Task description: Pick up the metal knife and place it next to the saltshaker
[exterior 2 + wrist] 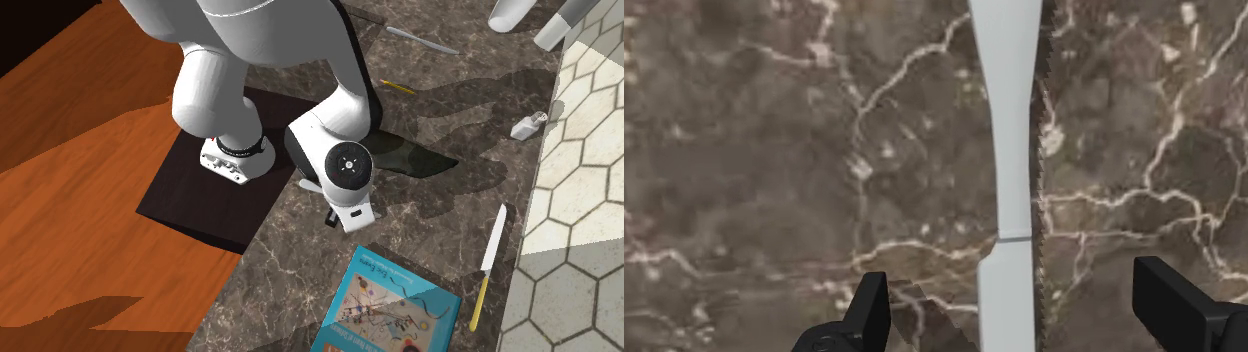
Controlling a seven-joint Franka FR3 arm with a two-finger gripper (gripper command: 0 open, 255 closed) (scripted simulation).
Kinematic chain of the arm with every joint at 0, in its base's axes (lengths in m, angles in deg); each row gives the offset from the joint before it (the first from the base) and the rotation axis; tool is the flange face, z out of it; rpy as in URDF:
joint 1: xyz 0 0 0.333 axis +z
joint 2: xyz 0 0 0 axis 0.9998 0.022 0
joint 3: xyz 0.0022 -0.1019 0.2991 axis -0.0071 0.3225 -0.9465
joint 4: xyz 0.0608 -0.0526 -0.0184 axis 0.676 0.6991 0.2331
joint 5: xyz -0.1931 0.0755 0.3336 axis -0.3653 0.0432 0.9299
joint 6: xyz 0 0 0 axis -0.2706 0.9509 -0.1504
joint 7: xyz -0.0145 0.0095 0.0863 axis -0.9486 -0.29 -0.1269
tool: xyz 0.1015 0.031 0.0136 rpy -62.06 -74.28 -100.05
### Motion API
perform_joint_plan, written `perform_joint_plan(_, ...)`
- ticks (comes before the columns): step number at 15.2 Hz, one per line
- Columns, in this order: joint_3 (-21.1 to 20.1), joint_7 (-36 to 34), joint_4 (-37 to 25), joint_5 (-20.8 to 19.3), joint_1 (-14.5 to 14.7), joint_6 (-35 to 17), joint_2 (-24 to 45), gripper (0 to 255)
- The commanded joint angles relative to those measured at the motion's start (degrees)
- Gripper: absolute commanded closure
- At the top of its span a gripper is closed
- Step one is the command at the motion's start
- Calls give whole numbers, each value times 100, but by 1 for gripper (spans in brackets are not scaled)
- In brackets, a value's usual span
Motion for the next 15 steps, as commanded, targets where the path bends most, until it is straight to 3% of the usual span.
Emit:
perform_joint_plan(1,0,0,0,0,0,0,0,0)
perform_joint_plan(2,0,0,0,0,0,0,0,255)
perform_joint_plan(11,5,0,0,1,6,-2,1,255)
perform_joint_plan(15,-342,-768,81,-1032,-641,440,-594,255)
